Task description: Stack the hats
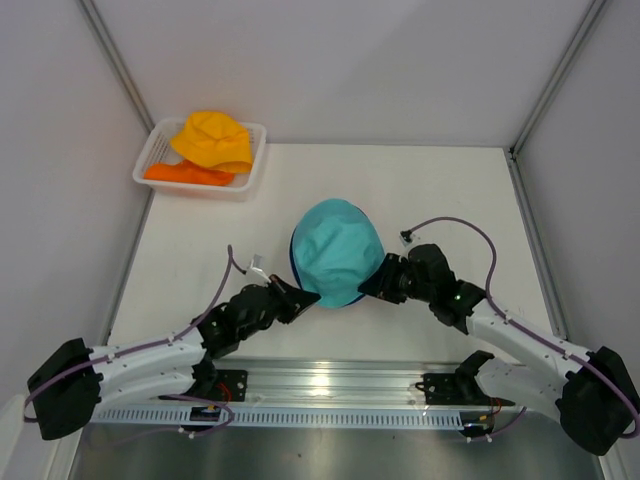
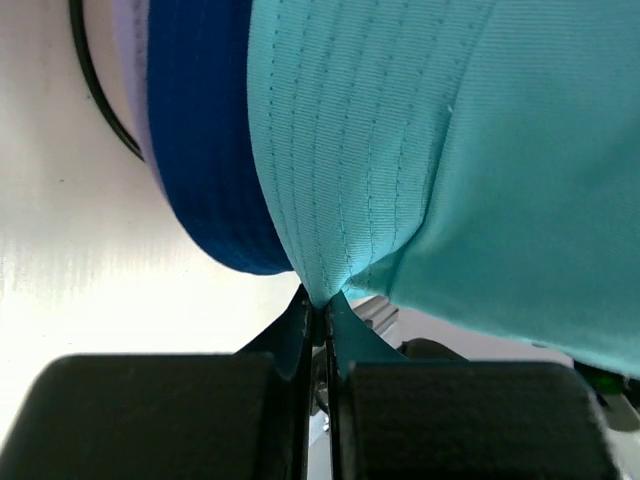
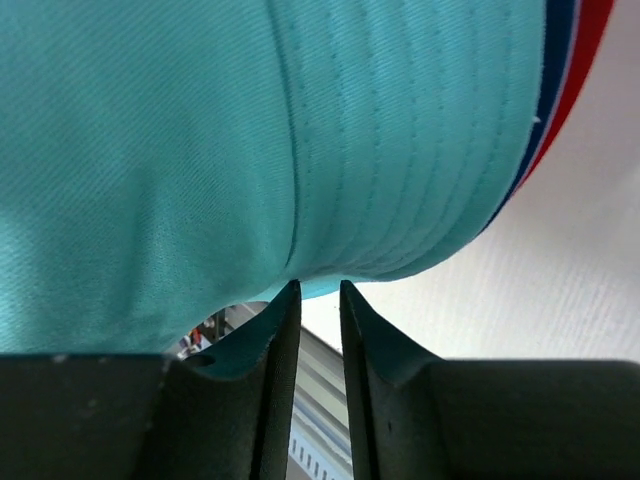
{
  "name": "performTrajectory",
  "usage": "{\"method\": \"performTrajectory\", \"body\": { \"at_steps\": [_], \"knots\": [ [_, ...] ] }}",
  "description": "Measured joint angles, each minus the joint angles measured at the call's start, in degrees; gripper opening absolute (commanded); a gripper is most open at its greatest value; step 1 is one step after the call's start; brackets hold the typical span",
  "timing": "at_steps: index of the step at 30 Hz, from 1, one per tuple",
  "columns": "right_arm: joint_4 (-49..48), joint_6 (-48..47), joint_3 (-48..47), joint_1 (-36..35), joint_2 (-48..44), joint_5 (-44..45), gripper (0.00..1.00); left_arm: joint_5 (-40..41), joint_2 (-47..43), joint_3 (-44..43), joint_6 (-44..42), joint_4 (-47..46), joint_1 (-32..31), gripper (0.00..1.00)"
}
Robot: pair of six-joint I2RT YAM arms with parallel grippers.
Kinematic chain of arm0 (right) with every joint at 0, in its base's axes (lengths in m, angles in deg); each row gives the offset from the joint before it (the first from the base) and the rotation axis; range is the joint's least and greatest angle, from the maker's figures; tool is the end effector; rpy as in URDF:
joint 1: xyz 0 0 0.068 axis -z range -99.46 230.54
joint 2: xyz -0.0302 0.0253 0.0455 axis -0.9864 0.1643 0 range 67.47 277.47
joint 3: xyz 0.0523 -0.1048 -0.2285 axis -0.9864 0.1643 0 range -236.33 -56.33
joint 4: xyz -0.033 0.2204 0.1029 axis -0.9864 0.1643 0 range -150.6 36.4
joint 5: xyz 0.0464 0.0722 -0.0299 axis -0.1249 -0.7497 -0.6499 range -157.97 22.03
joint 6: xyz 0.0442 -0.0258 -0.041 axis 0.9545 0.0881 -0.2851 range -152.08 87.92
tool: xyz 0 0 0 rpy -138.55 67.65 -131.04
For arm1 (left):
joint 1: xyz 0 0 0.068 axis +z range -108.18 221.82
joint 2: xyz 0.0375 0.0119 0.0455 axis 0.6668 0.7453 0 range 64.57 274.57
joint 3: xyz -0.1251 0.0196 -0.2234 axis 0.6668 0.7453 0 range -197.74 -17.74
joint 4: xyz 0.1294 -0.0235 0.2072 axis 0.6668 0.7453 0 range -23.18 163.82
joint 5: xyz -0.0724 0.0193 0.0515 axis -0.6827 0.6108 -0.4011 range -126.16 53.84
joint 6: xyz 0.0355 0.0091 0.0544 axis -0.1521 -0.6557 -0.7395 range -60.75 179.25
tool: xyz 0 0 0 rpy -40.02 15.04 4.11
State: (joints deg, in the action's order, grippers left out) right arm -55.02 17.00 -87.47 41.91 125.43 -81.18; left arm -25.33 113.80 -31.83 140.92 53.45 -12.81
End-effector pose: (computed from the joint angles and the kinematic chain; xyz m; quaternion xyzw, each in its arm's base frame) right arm 0.1677 0.1491 0.2074 0.0241 0.8719 0.4043 0.2752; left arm 0.1208 -0.1535 0.1727 -0.2441 0.7890 -0.4892 0.2804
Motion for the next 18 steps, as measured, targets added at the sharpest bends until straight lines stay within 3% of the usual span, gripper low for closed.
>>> {"method": "performTrajectory", "body": {
  "at_steps": [7,10,13,18],
  "knots": [
    [5.5,-1.8,-2.5,0.5,-2.7,3.8,0.28,0.2,4.3,-2.1,0.3,1.3,0.0,0.01],
    [8.5,-3.4,-5.0,1.8,-3.8,4.4,0.32,0.3,4.1,-2.4,-0.1,2.3,0.0,0.22],
    [11.3,-5.5,-8.1,3.6,-4.9,5.1,0.41,1.0,1.6,-2.6,-1.7,7.0,0.0,0.55],
    [16.2,-10.6,-16.4,7.6,-4.9,6.4,0.48,4.0,-8.5,-3.6,-5.6,18.5,0.0,0.82]
  ]
}}
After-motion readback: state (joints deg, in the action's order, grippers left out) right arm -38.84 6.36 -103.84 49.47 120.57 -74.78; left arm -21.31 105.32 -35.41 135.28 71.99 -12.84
